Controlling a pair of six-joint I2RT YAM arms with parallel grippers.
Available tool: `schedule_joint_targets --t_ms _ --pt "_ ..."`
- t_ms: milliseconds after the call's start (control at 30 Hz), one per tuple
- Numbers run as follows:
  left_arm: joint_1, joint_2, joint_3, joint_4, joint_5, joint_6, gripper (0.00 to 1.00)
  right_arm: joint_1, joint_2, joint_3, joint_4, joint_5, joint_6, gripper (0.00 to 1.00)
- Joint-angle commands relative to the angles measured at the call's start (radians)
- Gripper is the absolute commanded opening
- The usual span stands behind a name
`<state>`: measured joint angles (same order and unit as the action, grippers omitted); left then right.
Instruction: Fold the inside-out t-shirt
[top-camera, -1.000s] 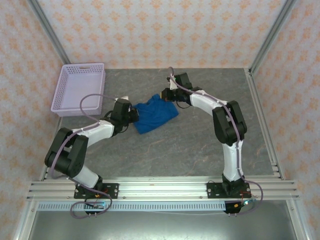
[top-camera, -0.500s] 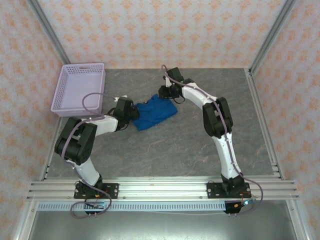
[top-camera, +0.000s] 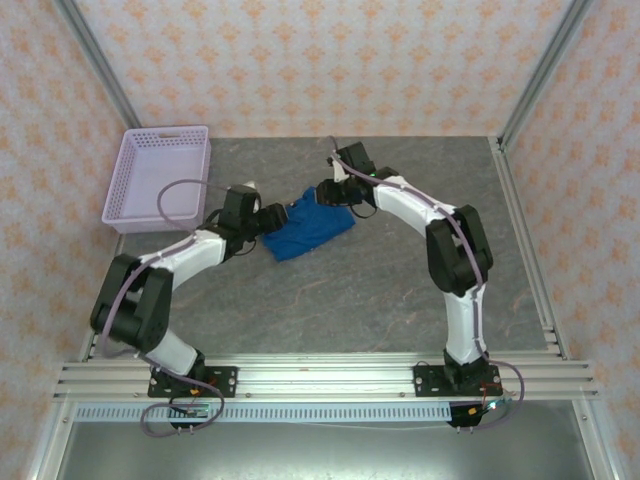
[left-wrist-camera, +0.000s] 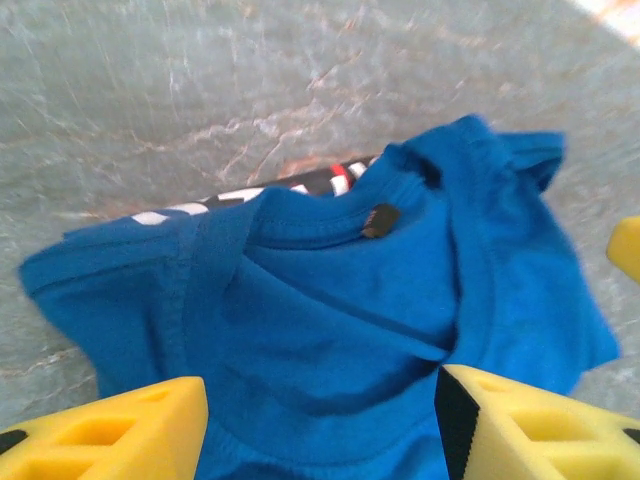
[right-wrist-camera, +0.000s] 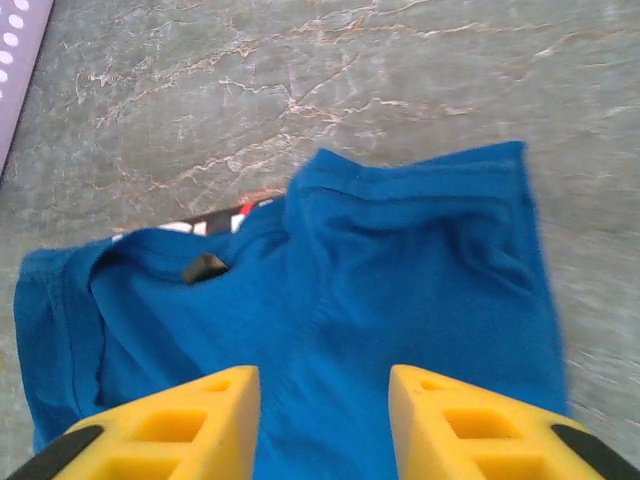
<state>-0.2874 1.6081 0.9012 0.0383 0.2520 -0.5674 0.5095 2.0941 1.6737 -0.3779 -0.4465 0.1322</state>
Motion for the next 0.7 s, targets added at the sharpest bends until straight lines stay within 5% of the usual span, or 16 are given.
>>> schedule_joint_targets --t_ms 0,167,433,667 --pt "0.008 0.099 0.085 -0.082 0.028 0.027 0.62 -0.004 0.112 0.098 -0.056 -0.002 0.046 0.35" --pt "0.027 0.197 0.191 -0.127 0.022 0.067 0.62 -0.02 0.176 0.228 -0.184 0.028 0.012 0.34" --pt "0.031 -0.043 0.039 -0.157 -0.026 0.072 0.68 -0.079 -0.076 -0.067 -0.065 0.101 -0.061 0.52" --pt "0.041 -0.03 0.01 -0.196 -0.021 0.046 0.69 -0.1 0.091 0.072 -0.148 -0.022 -0.055 0.7"
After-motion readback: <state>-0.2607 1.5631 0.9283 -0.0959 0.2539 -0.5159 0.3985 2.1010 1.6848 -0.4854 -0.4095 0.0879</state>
